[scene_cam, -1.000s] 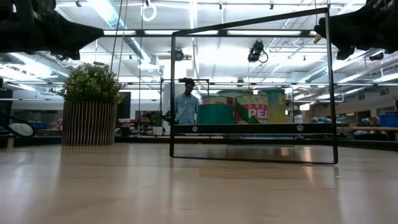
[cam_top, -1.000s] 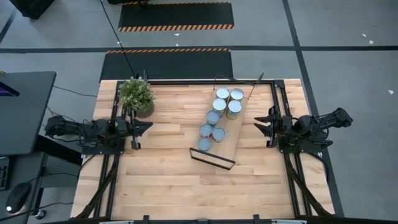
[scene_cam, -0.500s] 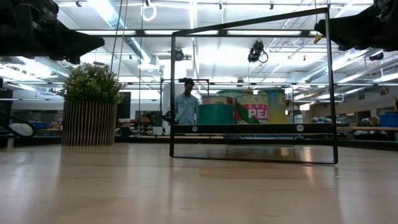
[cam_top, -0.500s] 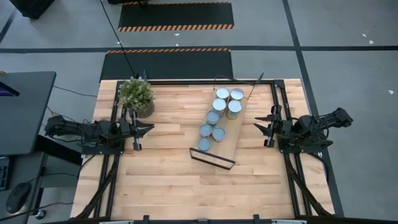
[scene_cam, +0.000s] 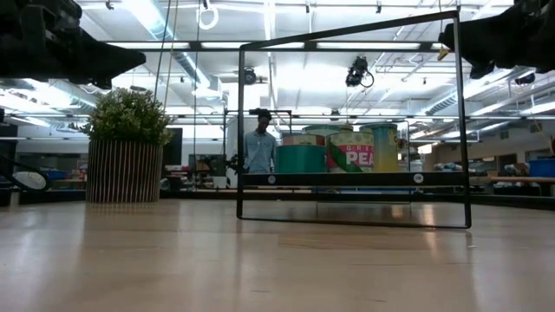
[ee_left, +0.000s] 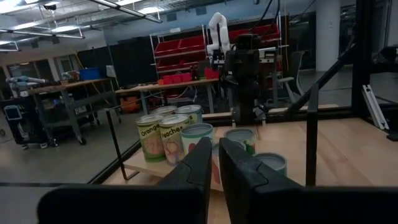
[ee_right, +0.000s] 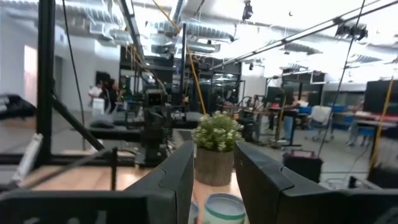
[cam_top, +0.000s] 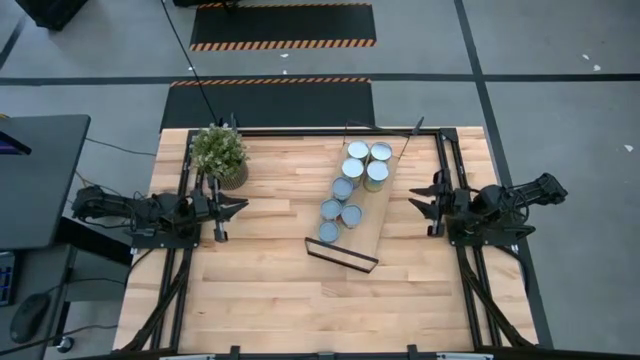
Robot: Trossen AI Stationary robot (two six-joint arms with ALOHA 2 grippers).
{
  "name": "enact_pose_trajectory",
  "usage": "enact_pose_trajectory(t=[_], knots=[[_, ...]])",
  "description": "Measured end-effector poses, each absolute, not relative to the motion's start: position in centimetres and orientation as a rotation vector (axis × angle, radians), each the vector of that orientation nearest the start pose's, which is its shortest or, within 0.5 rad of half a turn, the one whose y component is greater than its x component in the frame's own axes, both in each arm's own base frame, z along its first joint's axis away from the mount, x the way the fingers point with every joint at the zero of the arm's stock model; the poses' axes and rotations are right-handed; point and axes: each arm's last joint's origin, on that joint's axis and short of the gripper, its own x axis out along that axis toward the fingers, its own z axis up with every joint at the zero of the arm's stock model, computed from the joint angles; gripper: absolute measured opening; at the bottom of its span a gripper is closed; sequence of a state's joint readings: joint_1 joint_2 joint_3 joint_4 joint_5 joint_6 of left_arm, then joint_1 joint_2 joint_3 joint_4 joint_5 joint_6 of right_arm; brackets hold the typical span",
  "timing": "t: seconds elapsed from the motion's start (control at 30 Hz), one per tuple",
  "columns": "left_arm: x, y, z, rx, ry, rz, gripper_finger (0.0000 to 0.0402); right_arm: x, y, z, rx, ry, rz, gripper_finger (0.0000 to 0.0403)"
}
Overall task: Pick and place cans onto a shelf
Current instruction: Return to Home Position
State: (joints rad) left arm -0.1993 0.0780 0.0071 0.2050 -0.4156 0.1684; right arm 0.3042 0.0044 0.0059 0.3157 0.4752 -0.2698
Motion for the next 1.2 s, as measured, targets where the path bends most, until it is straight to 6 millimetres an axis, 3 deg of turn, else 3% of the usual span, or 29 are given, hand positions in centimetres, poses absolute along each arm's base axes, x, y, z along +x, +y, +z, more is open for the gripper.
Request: enact_pose_trajectory(t=[1.2], knots=[[9.92, -0.82, 17.89, 0.127, -0.109, 0.226, 0.0039, 9.01, 1.46, 19.32, -0.122, -0.261, -0.194, 0.0122]])
